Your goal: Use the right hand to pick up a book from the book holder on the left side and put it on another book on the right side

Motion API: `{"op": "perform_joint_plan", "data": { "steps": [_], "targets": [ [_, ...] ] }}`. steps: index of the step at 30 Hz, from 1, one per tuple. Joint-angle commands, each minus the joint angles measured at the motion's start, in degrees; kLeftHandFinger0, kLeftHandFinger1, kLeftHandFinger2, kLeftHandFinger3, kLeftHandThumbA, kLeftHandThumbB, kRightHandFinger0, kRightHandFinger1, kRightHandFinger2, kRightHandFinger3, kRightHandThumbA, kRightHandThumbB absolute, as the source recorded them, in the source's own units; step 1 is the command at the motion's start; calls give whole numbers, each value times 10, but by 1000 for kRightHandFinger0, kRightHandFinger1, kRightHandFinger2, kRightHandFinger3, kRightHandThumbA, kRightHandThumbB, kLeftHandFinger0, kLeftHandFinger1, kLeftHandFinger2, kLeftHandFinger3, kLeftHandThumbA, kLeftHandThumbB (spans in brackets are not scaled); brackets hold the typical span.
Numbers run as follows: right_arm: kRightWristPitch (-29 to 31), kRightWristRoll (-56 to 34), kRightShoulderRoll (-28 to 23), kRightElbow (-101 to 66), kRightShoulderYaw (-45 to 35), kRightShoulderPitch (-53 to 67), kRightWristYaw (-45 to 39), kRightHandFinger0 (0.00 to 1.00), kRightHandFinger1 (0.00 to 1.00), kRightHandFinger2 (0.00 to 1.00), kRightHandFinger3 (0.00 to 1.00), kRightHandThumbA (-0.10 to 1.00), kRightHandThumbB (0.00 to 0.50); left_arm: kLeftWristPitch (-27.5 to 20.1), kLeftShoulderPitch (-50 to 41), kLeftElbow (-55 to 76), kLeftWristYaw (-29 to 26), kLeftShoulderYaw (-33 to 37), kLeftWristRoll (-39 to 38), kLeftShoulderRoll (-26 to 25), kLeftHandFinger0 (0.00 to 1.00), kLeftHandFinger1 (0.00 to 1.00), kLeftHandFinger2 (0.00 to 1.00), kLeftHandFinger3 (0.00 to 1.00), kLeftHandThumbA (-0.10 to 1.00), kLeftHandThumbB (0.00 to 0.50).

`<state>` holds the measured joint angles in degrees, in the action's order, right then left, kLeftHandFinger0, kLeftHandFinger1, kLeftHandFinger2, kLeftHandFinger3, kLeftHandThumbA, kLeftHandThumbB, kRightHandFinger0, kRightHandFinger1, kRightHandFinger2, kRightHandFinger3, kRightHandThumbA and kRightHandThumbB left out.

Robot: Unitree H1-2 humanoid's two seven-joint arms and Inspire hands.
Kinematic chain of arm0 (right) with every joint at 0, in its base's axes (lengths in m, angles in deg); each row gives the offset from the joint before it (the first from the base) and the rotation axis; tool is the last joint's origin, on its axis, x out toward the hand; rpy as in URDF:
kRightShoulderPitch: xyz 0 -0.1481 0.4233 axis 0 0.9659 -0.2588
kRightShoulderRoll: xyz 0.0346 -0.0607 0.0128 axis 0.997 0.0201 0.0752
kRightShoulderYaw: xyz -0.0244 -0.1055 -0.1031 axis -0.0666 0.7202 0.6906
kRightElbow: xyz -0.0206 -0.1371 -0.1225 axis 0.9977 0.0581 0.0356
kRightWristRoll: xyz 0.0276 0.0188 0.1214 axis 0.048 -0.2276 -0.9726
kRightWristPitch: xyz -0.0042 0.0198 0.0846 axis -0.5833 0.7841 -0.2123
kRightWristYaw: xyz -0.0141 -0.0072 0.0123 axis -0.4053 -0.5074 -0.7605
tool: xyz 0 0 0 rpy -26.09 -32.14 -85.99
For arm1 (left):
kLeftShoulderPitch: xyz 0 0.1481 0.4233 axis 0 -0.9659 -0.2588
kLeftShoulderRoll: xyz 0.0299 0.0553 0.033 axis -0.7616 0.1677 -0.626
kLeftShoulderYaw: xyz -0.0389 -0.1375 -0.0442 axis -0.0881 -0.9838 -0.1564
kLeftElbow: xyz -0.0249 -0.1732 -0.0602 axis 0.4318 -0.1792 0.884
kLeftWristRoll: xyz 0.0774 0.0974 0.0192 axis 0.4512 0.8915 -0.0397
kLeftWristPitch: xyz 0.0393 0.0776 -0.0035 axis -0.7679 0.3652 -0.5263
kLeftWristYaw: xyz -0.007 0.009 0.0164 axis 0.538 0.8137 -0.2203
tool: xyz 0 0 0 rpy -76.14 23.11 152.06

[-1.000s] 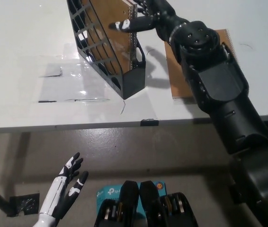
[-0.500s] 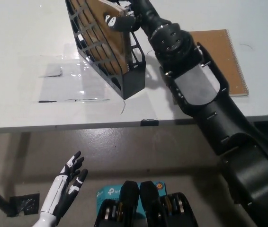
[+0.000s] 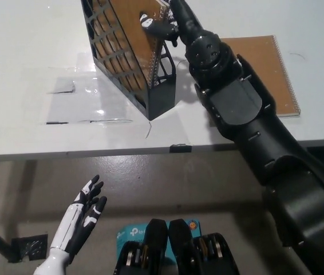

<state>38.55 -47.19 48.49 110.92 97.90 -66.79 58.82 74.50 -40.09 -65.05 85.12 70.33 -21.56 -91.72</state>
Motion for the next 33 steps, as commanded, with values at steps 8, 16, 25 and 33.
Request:
{"op": "perform_joint_plan", "data": {
  "steps": [8,16,25,33],
  "targets": [
    [17,-246,28,7,-265,-46,-51,0,310,826,1000,-100,172,-27,15,-3,7,0,-8,-8,1000,1000,1000,1000,898,53],
    [-53,-384,37,-38,-431,-103,-51,0,65,730,1000,-100,138,-39,16,-6,1,2,2,-8,1000,1000,1000,1000,915,28],
    [-88,-424,23,-76,-492,-148,-43,0,142,750,1000,-100,112,-34,13,-2,2,3,2,-6,1000,1000,1000,1000,925,18],
    [-88,-406,21,-134,-457,-168,-30,0,180,755,1000,-100,114,-39,13,-4,2,7,8,-9,1000,1000,1000,1000,961,3]
  ]
}}
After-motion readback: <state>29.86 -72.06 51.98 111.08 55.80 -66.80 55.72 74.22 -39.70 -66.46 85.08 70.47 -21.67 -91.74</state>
